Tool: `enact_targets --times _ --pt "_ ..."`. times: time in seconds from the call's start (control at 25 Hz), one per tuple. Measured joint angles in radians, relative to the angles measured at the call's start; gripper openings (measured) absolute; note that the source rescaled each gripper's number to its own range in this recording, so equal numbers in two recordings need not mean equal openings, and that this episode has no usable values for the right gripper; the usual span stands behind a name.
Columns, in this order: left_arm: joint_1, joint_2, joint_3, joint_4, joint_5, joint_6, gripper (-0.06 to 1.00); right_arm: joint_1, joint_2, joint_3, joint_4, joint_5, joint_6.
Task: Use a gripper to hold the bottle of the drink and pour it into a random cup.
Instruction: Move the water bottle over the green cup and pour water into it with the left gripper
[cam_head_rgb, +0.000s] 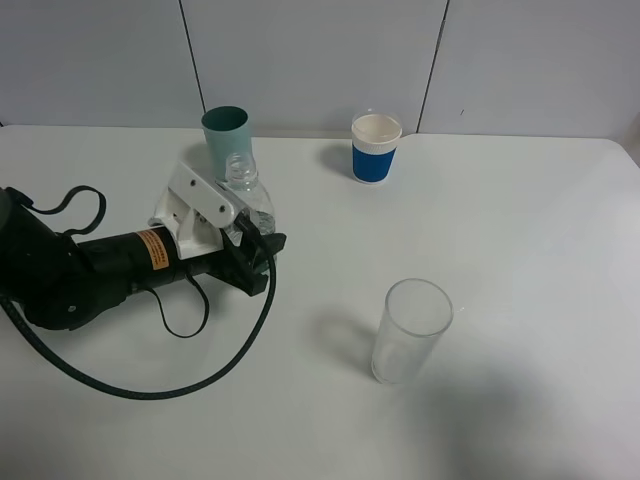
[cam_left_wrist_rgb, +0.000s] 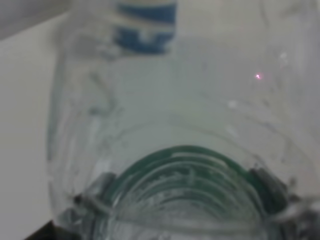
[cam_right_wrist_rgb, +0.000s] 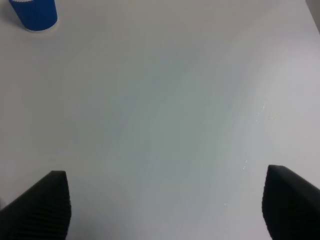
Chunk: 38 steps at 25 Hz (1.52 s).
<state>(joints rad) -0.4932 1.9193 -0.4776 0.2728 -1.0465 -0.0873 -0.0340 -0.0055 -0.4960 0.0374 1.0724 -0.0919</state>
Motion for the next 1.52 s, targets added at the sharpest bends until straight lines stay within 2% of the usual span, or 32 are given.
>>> enact_targets --times 0.24,0.36,0.48,0.68,0.84,1.0,1.2,1.32,1.4,1.52 --pt "0.0 -0.131 0.001 -0.149 0.107 -0.008 0.0 0.0 0.0 0.0 0.0 0.0 0.0" --pt "0.015 -0.193 -0.016 -0.171 0.163 -0.009 0.0 0.0 0.0 0.0 0.0 0.0 0.0" --pt "0.049 -0.235 -0.056 -0.188 0.254 -0.012 0.0 0.0 0.0 0.0 0.0 0.0 0.0" --pt "0.118 -0.274 -0.155 -0.273 0.433 -0.012 0.0 0.0 0.0 0.0 0.0 0.0 0.0" --pt "0.167 -0.285 -0.213 -0.34 0.507 0.006 0.0 0.0 0.0 0.0 0.0 0.0 0.0" --pt "0.216 -0.285 -0.246 -0.368 0.543 0.055 0.0 0.0 0.0 0.0 0.0 0.0 0.0" --pt "0.274 -0.285 -0.249 -0.379 0.539 0.067 0.0 0.0 0.0 0.0 0.0 0.0 0.0" --pt "0.311 -0.285 -0.265 -0.39 0.559 0.116 0.0 0.0 0.0 0.0 0.0 0.0 0.0" --pt "0.331 -0.282 -0.301 -0.39 0.612 0.174 0.0 0.0 0.0 0.0 0.0 0.0 0.0" --pt "0.35 -0.262 -0.384 -0.39 0.753 0.262 0.0 0.0 0.0 0.0 0.0 0.0 0.0"
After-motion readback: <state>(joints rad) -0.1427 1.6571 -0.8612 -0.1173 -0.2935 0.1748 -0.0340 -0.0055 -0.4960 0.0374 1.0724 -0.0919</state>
